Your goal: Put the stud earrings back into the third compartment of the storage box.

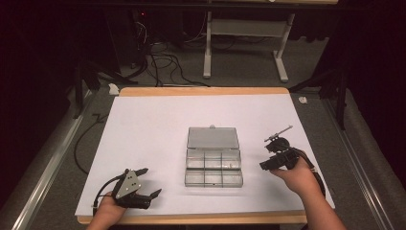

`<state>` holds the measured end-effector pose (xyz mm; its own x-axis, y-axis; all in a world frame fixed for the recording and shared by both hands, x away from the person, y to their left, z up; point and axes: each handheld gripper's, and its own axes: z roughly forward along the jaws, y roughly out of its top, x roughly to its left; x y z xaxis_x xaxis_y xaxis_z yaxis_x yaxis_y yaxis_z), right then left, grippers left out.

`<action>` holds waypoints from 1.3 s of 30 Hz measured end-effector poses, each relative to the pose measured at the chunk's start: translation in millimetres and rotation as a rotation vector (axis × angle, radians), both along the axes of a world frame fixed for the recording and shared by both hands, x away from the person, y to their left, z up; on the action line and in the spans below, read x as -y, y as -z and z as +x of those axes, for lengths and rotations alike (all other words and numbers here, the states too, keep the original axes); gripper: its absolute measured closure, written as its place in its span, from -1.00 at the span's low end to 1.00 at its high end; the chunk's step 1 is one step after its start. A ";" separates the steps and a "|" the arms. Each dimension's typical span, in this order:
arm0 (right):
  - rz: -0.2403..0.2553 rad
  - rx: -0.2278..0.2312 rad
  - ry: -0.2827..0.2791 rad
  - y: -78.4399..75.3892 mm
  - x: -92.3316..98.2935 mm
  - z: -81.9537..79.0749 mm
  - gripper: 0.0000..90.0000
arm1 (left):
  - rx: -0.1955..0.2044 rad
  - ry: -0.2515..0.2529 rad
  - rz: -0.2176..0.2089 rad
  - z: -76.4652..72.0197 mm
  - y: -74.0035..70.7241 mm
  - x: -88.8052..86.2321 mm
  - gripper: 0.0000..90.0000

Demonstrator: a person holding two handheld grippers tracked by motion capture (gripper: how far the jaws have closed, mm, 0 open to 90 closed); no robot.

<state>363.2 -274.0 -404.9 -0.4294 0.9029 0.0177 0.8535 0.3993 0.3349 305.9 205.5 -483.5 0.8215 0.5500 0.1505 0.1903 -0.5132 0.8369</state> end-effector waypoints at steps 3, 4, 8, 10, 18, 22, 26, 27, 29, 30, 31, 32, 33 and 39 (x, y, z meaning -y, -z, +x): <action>0.032 0.044 0.010 6.3 2.4 -4.3 0.02 | -0.008 -0.002 -0.001 0.7 0.0 0.1 -0.66; 0.044 0.057 0.011 8.4 3.1 -6.1 0.01 | -0.008 -0.004 -0.001 0.7 0.1 0.1 -0.66; 0.077 0.117 0.022 16.2 4.1 -14.4 -0.03 | 0.001 -0.001 0.000 -0.1 0.0 0.0 -0.66; 0.097 0.154 0.022 20.0 4.2 -19.0 -0.04 | -0.006 -0.005 0.002 0.5 0.1 0.4 -0.66; 0.167 0.292 0.063 40.9 4.5 -37.4 -0.09 | -0.010 -0.005 0.001 1.1 0.1 0.3 -0.66; 0.194 0.411 0.101 55.5 6.9 -54.9 -0.10 | -0.012 -0.006 0.001 1.5 0.0 0.2 -0.66; 0.212 0.463 0.113 54.0 8.3 -66.4 -0.20 | -0.017 -0.004 0.007 2.0 0.1 0.7 -0.66; 0.215 0.465 0.117 54.5 9.2 -67.1 -0.21 | -0.018 -0.003 0.008 2.2 0.1 0.8 -0.66; 0.226 0.444 0.133 57.9 10.2 -64.6 -0.24 | -0.021 -0.006 0.011 2.3 0.2 1.3 -0.66; 0.230 0.440 0.133 59.3 10.2 -62.7 -0.24 | -0.020 -0.008 0.013 2.3 0.3 1.6 -0.66; 0.219 0.442 0.126 60.2 10.2 -61.2 -0.25 | -0.020 -0.008 0.015 2.3 0.3 1.7 -0.66; 0.206 0.440 0.126 60.6 9.9 -60.6 -0.25 | -0.020 -0.009 0.016 2.3 0.3 1.8 -0.66; 0.203 0.441 0.125 61.3 10.2 -60.0 -0.25 | -0.019 -0.010 0.015 2.3 0.3 1.8 -0.66; 0.223 0.454 0.139 61.1 14.6 -60.8 -0.24 | -0.022 -0.012 0.015 2.7 0.3 1.7 -0.66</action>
<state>302.4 -288.6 -466.1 -0.3150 0.9474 0.0562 0.6427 0.1693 0.7472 308.5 203.8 -483.8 0.8181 0.5576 0.1407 0.2145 -0.5230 0.8249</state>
